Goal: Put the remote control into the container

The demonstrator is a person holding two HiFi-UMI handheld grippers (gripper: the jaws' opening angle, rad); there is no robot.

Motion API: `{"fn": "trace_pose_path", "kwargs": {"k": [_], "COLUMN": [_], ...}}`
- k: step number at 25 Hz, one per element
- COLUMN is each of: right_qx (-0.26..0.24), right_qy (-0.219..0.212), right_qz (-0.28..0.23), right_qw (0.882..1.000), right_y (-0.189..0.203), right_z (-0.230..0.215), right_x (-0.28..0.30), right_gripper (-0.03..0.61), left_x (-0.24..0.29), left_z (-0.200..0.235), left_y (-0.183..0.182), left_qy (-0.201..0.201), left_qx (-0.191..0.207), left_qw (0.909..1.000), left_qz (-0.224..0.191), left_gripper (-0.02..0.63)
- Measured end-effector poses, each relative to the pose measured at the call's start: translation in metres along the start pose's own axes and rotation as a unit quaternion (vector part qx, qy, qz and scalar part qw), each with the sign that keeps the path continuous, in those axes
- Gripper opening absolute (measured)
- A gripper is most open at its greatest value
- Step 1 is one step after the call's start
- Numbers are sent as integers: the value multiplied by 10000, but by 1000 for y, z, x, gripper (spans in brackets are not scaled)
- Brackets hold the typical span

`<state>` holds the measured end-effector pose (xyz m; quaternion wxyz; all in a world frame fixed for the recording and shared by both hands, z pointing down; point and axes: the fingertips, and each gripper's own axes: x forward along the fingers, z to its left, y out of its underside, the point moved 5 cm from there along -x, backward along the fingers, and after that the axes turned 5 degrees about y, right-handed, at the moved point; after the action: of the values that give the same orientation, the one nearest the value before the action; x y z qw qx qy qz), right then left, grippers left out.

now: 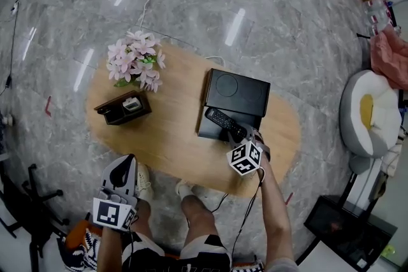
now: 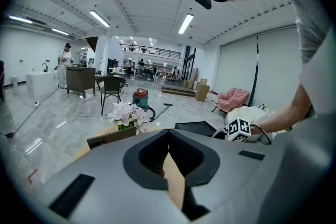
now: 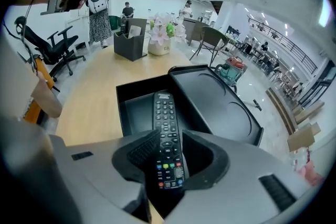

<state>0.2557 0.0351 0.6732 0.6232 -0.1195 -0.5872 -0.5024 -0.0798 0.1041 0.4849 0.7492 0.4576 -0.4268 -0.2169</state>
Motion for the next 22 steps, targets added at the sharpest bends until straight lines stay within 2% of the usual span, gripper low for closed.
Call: {"fn": "trace_pose_path", "kwargs": {"k": [11, 16, 22], "right_qx": [524, 1160, 1648], "right_qy": [499, 819, 1122], "right_qz": [-224, -539, -917], "right_qw": [9971, 9884, 9756], "right_y": [-11, -28, -51], "right_z": [-18, -33, -37], "right_x": [-50, -92, -138], "right_gripper": [117, 115, 115], "left_x": [-14, -28, -41], "left_z": [-6, -5, -5], "left_y": [-27, -52, -78], "left_qy": [179, 176, 223], "left_qx": [254, 358, 518], "left_qw": [9995, 9990, 9976], "left_qz": [-85, -222, -395], "left_gripper": [8, 6, 8]}}
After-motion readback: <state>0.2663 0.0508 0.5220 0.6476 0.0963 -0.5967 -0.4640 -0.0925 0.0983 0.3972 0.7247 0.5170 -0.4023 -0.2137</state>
